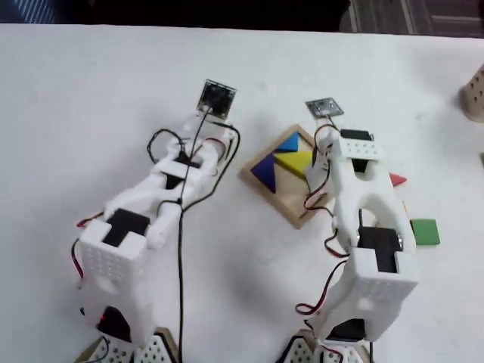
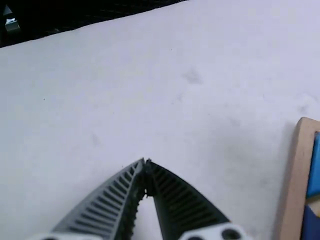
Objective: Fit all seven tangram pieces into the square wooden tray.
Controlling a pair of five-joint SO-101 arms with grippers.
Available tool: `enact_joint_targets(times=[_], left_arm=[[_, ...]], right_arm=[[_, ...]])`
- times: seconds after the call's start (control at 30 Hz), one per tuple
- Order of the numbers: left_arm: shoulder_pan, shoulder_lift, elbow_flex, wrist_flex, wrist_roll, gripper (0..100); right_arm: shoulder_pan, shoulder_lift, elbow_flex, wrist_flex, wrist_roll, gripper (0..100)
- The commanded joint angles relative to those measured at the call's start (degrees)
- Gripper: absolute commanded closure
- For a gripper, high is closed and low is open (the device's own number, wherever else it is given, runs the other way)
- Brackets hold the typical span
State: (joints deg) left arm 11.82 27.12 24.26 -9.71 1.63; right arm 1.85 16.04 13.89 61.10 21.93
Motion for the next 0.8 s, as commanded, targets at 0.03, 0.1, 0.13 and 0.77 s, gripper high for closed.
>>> enact_joint_targets(times=[0.03, 0.1, 0.13, 0.77], left_arm=[[-0.7, -1.1, -1.2, -1.4, -0.5, 98], [-0.8, -1.1, -1.2, -1.4, -0.5, 98], [-0.8, -1.1, -1.2, -1.4, -0.5, 98], [-1.4, -3.3, 0.4, -1.4, -0.5, 98]], right_arm=[[-0.7, -3.3, -5.1, -1.3, -3.5, 98.1], [-2.7, -5.8, -6.8, -1.0, -6.1, 98.1], [-4.0, -7.1, -7.8, -1.2, -7.0, 98.1], [-12.4, 6.9, -14.6, -12.7, -11.4, 98.1]])
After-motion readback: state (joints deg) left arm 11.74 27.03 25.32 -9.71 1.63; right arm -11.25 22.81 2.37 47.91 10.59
